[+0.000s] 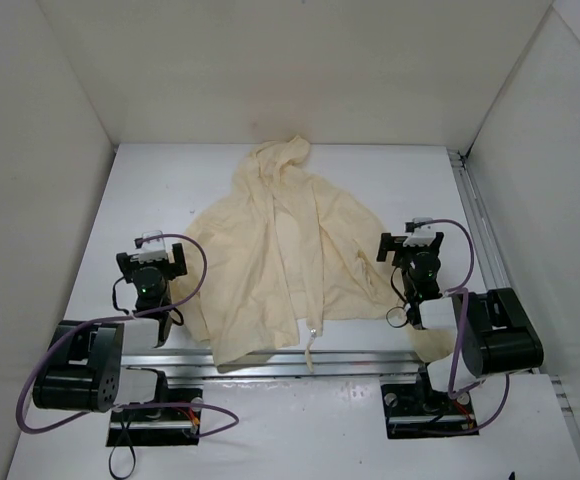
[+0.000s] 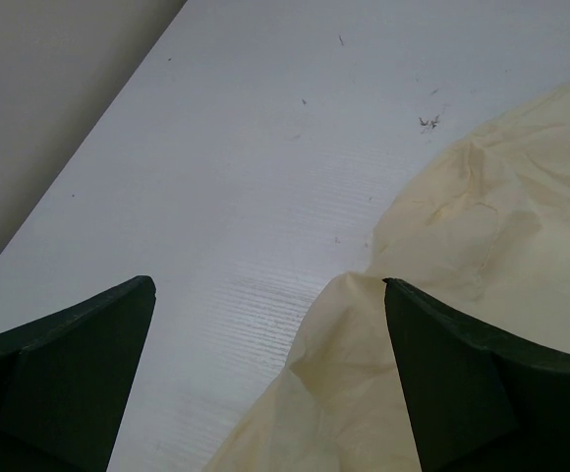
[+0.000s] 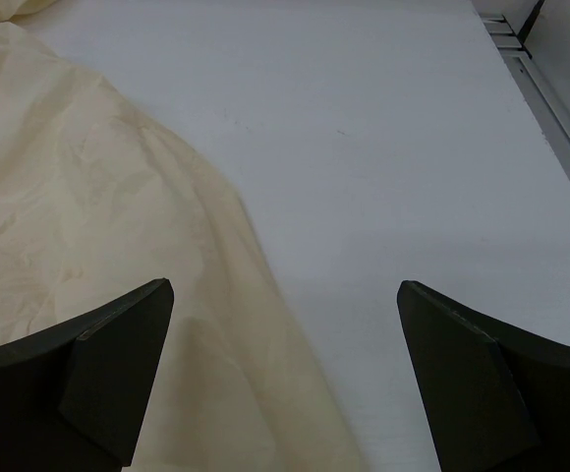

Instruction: Zip up the jacket

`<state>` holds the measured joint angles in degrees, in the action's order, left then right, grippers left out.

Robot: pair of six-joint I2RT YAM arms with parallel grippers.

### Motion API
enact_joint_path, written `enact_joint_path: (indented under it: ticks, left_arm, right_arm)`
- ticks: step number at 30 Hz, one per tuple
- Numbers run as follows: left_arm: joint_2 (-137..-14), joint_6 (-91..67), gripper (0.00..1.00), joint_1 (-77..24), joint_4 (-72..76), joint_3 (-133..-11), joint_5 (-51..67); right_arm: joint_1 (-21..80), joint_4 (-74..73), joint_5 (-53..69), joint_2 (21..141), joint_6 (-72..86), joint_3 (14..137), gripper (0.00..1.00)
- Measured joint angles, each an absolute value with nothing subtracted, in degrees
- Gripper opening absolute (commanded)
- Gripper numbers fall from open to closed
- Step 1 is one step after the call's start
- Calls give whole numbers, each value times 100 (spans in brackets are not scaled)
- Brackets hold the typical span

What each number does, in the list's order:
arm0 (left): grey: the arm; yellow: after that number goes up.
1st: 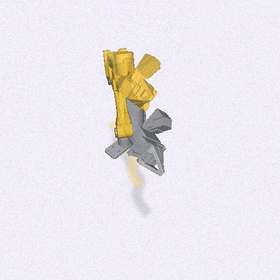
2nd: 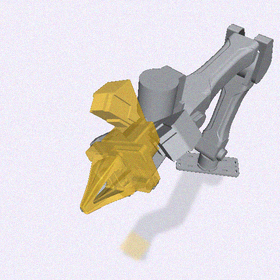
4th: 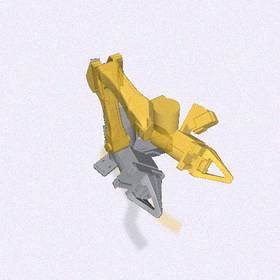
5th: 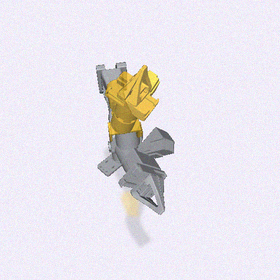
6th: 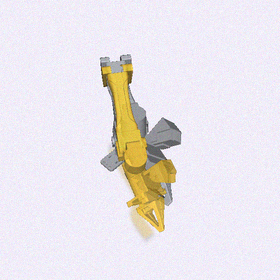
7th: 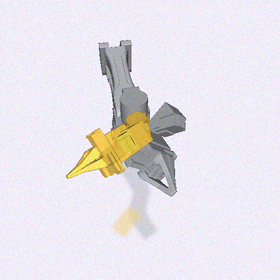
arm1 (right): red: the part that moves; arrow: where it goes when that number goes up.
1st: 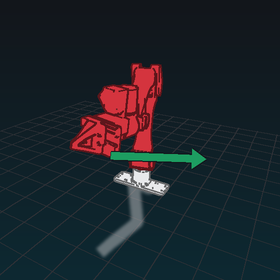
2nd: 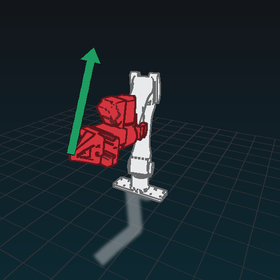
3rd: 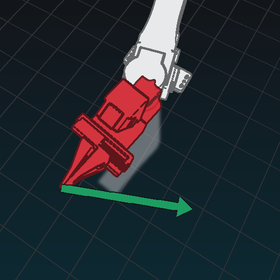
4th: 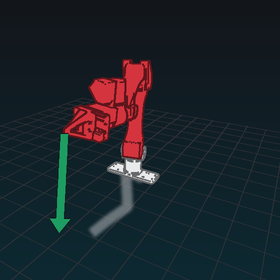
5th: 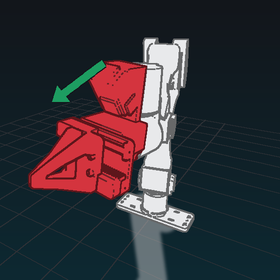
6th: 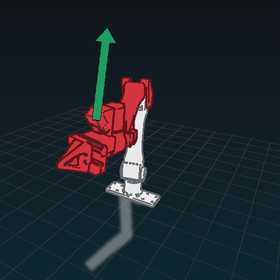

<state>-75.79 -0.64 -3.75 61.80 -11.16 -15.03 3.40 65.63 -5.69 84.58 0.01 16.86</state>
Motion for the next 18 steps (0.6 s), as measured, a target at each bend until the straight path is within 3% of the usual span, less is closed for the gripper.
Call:
enact_joint_path:
  ticks: [8,15,18]
  left_arm:
    - [-6388,-294,100,-375,4217,-2001,-1966]
    - [-5623,-1194,100,-340,1708,-3955,-2248]
    - [-5634,-1734,100,-242,552,-4871,-2353]
  right_arm:
    - [674,4622,-1243,7369,143,2716,98]
    - [816,921,-1114,7330,1173,6396,98]
    - [714,134,-528,7262,1815,7107,98]
